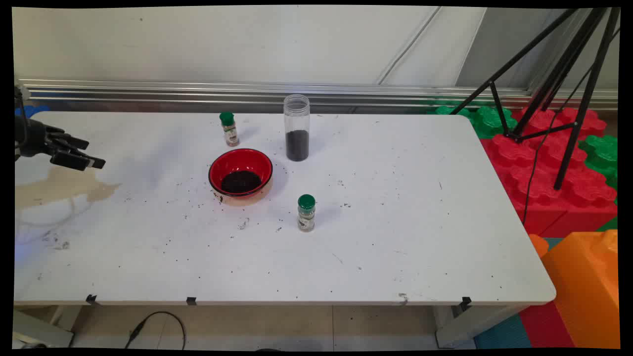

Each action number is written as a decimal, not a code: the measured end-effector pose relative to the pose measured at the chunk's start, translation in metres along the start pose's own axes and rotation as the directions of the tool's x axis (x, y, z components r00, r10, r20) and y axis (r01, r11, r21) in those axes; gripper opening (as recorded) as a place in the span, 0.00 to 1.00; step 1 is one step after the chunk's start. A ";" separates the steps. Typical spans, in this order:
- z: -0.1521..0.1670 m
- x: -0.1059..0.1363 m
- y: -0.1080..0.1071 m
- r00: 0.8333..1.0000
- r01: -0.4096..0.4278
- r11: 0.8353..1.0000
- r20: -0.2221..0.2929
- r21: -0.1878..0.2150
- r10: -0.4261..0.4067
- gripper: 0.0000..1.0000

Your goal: Pick up the black seasoning powder from the table

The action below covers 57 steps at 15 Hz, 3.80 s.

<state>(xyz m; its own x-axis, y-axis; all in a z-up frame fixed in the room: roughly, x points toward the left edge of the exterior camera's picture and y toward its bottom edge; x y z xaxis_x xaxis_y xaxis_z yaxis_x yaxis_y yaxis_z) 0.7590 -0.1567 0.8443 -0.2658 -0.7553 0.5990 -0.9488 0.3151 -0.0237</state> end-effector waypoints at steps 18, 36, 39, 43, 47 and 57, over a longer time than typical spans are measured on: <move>0.000 0.079 0.036 0.901 -0.433 0.898 -0.060 -0.070 0.430 1.00; 0.058 0.193 0.082 0.840 -0.541 0.820 -0.171 -0.187 0.516 1.00; 0.072 0.212 0.085 0.841 -0.540 0.816 -0.187 -0.207 0.509 1.00; 0.092 0.237 0.088 0.842 -0.536 0.810 -0.214 -0.237 0.495 1.00; 0.114 0.251 0.089 0.842 -0.536 0.801 -0.242 -0.269 0.482 1.00; 0.187 0.266 0.089 0.820 -0.564 0.745 -0.351 -0.357 0.453 1.00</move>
<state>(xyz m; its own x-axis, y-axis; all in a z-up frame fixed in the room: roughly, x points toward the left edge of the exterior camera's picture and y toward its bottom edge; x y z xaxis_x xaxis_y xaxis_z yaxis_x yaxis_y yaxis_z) 0.5723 -0.4373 0.8515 -0.5874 -0.2748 0.7612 -0.4958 0.8656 -0.0700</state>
